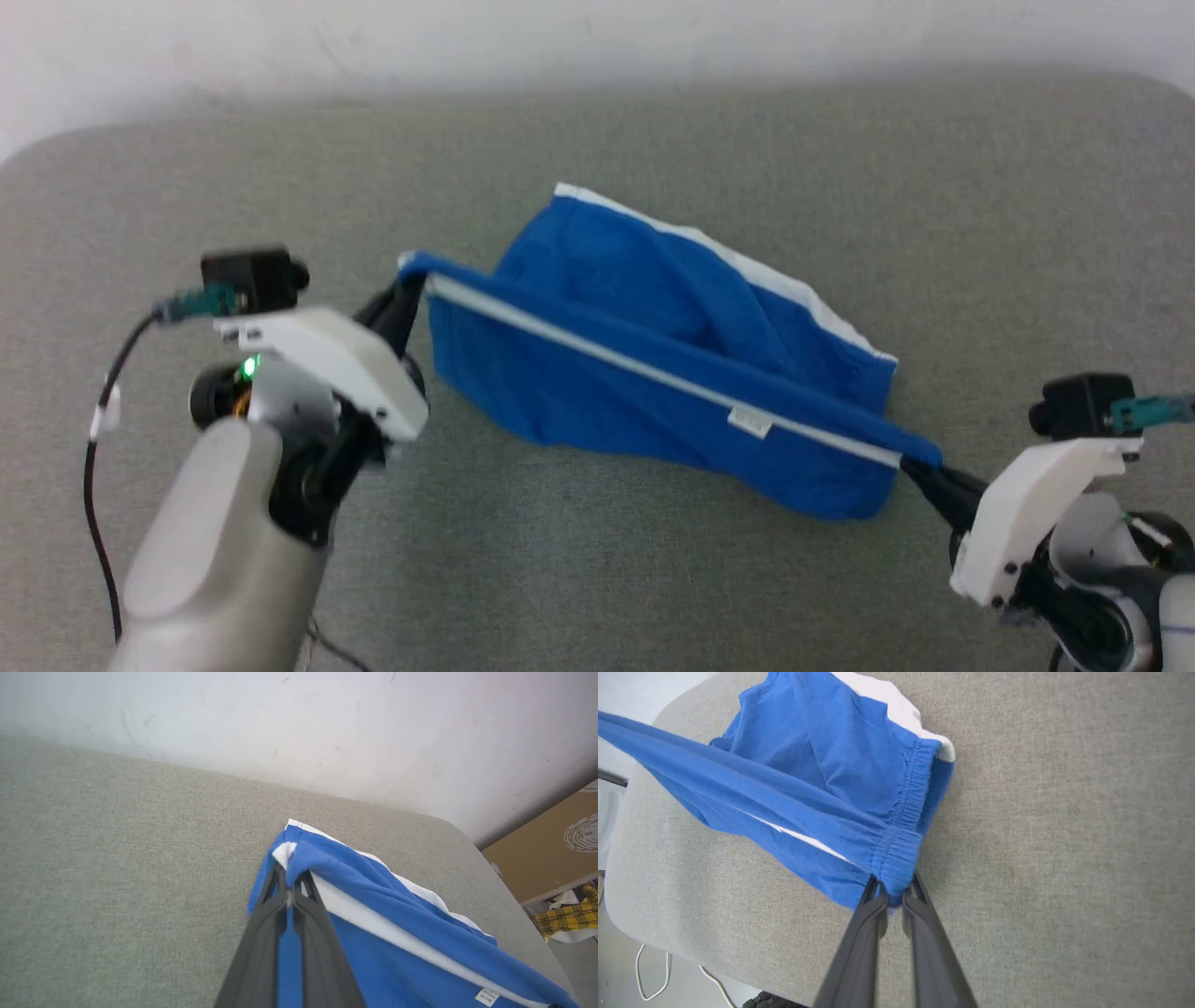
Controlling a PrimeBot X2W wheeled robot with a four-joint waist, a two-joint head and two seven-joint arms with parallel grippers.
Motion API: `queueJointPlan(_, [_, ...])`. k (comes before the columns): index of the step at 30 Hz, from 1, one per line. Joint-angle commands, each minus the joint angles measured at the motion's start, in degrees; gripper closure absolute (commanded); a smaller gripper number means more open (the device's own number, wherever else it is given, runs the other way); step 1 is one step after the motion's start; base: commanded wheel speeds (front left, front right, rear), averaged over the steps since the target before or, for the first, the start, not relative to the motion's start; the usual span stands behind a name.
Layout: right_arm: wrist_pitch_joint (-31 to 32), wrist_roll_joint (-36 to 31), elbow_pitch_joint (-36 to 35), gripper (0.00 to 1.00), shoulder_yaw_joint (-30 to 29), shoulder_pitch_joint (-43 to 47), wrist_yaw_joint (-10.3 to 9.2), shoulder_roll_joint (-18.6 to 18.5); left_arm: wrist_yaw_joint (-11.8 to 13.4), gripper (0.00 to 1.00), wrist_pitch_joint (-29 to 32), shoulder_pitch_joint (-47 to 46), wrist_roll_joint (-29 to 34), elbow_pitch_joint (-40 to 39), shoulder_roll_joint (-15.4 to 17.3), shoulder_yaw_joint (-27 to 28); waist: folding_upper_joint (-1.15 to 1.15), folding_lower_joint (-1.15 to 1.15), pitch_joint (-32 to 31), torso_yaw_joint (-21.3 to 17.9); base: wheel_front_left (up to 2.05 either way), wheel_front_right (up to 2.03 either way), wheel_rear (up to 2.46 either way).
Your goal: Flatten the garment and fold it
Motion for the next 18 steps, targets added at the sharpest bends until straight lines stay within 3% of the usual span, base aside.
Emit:
queueJointPlan(1, [-0.6, -0.5, 1.0, 1.0, -0.5, -2.2, -0.15, -0.7, -1.1, 1.0, -0.3, -4.8, 0.7, 3.1, 0.5, 0.2, 0.0, -0.01, 6.9, -2.7, 0.0, 0.0, 0.0])
queueJointPlan(8, [-3.5, 0.0, 3.0, 1.0, 0.0, -8.8, -0.15, -0.7, -5.0, 1.0, -0.4, -18.3, 2.6, 14.9, 0.4, -1.8, 0.0, -0.01, 13.9, -5.3, 0.0, 0.0, 0.0])
queueJointPlan(18, [-6.2, 0.8, 5.3, 1.0, 2.1, -13.0, -0.15, -0.7, -7.9, 1.0, -2.9, -28.1, 3.8, 25.2, 0.3, -3.0, 0.0, -0.01, 18.2, -8.6, 0.0, 0.0, 0.0])
